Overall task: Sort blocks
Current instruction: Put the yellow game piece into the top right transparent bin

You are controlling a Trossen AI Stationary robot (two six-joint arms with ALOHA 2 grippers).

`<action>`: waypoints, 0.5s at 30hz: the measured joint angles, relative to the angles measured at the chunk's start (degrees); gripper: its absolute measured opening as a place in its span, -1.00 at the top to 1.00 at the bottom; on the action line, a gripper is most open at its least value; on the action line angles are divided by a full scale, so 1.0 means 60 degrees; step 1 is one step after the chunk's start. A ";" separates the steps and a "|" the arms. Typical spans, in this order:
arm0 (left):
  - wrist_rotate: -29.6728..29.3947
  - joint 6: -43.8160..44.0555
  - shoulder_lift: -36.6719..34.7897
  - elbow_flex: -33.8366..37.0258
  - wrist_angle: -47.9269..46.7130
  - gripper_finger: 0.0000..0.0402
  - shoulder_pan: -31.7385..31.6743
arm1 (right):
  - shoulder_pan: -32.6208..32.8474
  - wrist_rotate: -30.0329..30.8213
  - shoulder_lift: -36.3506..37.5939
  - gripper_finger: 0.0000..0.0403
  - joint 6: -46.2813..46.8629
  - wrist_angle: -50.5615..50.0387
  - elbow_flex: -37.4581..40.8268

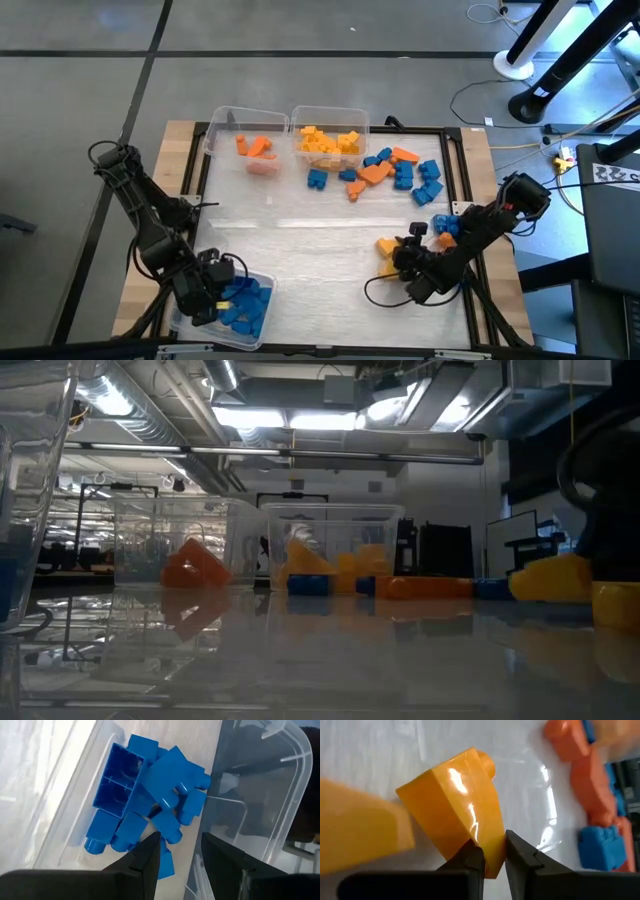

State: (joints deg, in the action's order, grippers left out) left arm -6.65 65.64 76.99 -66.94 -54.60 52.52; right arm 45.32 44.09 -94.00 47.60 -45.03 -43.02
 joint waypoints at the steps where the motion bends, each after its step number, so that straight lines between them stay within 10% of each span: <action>1: 0.0012 -0.0047 0.0000 0.0000 0.0002 0.34 0.0002 | -0.0004 0.0145 0.0000 0.74 -0.0007 -0.0068 -0.0073; 15: -0.1697 -0.2225 -0.0007 -0.0004 0.0769 0.34 -0.0013 | -0.1153 0.1232 0.0015 0.70 -0.1510 -0.2427 -0.2003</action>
State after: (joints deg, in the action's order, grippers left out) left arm -16.83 52.29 76.95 -66.96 -49.98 52.45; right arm 38.40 51.48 -93.91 38.54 -59.59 -55.04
